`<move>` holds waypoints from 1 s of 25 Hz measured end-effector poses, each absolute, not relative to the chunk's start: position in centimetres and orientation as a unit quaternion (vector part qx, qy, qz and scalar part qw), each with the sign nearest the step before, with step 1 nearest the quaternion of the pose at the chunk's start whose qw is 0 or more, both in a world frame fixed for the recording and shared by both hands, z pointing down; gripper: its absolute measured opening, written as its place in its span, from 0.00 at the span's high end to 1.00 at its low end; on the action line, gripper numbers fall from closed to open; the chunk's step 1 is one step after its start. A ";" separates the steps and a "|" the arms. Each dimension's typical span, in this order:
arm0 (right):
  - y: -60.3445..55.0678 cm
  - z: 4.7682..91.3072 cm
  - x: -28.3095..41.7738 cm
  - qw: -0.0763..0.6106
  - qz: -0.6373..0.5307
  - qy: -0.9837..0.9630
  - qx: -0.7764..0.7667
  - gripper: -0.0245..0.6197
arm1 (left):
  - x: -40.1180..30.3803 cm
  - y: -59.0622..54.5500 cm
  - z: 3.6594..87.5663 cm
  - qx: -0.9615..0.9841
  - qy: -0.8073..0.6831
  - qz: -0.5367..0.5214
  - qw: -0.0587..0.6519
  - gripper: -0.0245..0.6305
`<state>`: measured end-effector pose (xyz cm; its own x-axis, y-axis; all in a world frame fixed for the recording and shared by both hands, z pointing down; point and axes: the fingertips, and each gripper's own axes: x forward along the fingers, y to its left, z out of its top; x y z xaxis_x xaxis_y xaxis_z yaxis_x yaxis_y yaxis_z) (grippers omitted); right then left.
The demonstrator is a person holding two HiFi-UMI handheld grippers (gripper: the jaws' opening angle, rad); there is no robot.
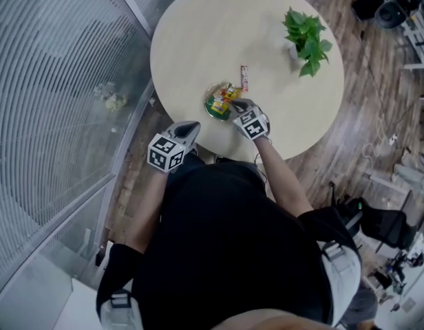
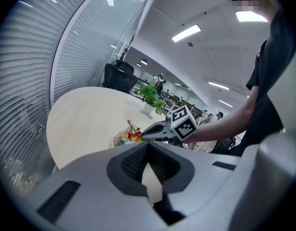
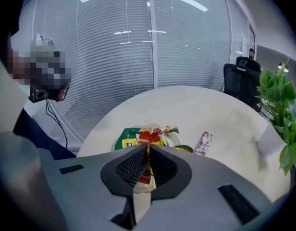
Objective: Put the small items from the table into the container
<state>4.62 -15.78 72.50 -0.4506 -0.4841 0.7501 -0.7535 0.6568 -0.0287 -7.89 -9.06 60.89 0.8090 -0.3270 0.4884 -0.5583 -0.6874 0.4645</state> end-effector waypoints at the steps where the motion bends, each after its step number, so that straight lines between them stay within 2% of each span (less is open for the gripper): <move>1: -16.1 72.6 4.0 0.370 0.182 -0.832 0.371 0.91 | -8.4 -9.4 60.9 0.899 -0.246 0.186 0.311 0.96; 13: -18.0 73.2 2.5 0.380 0.171 -0.816 0.400 0.90 | -11.8 -12.0 61.8 0.899 -0.235 0.194 0.316 0.96; 25: -14.6 71.7 6.1 0.355 0.188 -0.826 0.397 0.93 | -8.5 -11.6 60.9 0.907 -0.220 0.195 0.301 0.96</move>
<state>6.10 -14.60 71.72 -0.4336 -0.5221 0.7345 -0.7882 0.6148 -0.0282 -8.45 -11.64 60.91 0.8267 -0.2821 0.4868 -0.5172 -0.7215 0.4603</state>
